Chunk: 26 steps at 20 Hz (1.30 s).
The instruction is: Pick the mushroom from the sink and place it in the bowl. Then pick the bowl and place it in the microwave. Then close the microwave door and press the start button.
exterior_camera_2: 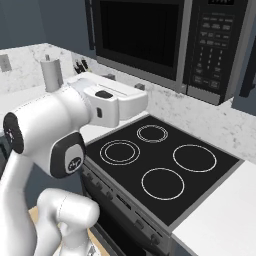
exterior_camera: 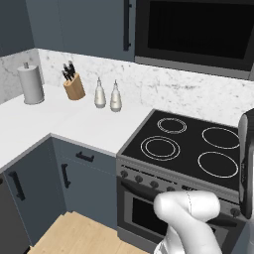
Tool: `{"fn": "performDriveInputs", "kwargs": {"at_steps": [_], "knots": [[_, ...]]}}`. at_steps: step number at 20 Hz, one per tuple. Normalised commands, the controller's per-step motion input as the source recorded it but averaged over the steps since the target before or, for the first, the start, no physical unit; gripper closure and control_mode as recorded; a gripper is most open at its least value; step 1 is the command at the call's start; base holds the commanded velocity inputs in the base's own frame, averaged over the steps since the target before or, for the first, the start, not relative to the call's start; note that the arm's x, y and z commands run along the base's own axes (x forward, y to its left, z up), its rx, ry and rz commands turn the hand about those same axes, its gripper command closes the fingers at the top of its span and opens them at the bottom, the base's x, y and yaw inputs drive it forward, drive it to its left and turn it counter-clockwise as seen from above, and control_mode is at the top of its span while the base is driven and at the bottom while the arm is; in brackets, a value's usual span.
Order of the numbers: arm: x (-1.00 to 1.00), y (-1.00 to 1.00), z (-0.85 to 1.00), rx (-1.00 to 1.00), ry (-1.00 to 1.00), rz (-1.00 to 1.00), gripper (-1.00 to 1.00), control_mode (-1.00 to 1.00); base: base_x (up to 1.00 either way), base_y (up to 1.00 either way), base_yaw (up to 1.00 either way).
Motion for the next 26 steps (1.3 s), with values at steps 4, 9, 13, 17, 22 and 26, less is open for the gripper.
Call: {"fn": "performDriveInputs", "kwargs": {"at_steps": [4, 9, 13, 17, 22, 26], "knots": [[0.42, 0.00, -0.06, 0.00, 0.00, 0.00, -1.00, -1.00, 0.00, 0.00, 0.00], [0.14, -0.05, -0.01, 0.00, 0.00, 0.00, -1.00, -1.00, 0.00, 0.00, 0.00], [0.22, -0.13, -0.06, 0.00, 0.00, 0.00, 1.00, -1.00, 0.00, 0.00, 0.00], [0.06, -0.23, 0.00, 0.00, 0.00, 0.00, 1.00, -1.00, 0.00, 0.00, 0.00], [0.10, -0.26, 0.00, 0.00, 0.00, 0.00, 1.00, -1.00, 0.00, 0.00, 0.00], [0.16, -0.13, -0.04, 0.00, 0.00, 0.00, 1.00, -1.00, 0.00, 0.00, 0.00]]}}
